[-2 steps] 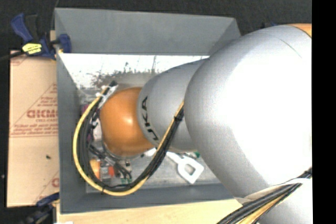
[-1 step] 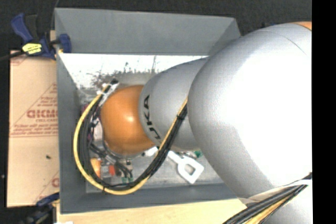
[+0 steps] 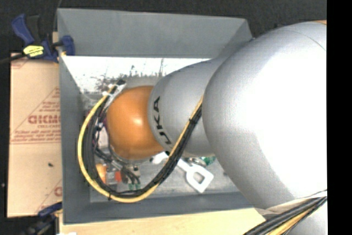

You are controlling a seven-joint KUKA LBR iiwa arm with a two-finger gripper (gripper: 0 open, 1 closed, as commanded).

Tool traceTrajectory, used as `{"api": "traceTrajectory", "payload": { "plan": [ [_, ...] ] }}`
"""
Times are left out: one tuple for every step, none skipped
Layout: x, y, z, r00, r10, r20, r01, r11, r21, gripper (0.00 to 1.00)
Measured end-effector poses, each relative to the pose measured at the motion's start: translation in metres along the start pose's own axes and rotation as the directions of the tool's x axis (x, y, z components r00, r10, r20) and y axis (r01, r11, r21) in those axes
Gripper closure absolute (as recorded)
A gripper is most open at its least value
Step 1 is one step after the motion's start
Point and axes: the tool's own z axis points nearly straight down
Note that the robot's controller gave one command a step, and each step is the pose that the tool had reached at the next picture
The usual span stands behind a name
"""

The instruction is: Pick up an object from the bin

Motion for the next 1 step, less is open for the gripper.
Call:
{"api": "traceTrajectory", "payload": {
  "plan": [
    [-0.0010, 0.0002, -0.0091, 1.000, 0.002, 0.004, -0.002, 1.000, -0.002, 1.00]
  ]
}}
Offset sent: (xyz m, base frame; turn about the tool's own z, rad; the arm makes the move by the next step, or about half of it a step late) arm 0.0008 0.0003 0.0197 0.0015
